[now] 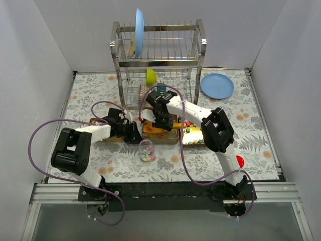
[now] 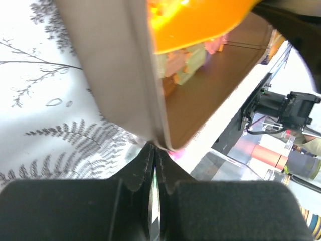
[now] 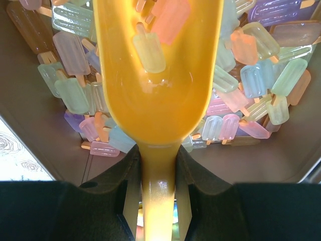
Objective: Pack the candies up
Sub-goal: Scoop the fake candies from the storage box.
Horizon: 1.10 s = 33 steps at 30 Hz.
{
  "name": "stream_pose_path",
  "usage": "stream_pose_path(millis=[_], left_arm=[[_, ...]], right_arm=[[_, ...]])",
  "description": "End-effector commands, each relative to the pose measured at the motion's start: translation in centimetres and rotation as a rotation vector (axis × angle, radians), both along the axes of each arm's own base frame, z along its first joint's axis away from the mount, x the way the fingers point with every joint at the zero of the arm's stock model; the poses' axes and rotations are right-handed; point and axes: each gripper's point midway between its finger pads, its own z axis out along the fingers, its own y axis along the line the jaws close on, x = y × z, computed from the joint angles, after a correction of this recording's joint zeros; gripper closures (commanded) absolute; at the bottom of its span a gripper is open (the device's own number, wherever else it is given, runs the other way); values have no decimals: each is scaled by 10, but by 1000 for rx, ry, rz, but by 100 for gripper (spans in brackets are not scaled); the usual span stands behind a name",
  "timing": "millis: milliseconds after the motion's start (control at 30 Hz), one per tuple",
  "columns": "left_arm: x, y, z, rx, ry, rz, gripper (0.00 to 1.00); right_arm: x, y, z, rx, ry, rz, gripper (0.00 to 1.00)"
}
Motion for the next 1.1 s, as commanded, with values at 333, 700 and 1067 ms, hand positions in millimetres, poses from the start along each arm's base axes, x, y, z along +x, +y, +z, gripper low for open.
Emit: stream_pose_path(millis=[333, 700, 1067], left_arm=[[3, 16, 57, 29, -200, -134, 85], [0, 21, 74, 50, -249, -172, 75], [13, 27, 100, 15, -330, -161, 59]], right_arm=[[-1, 23, 26, 307, 24, -27, 99], [7, -1, 30, 358, -5, -140, 99], [10, -15, 69, 535, -60, -152, 99]])
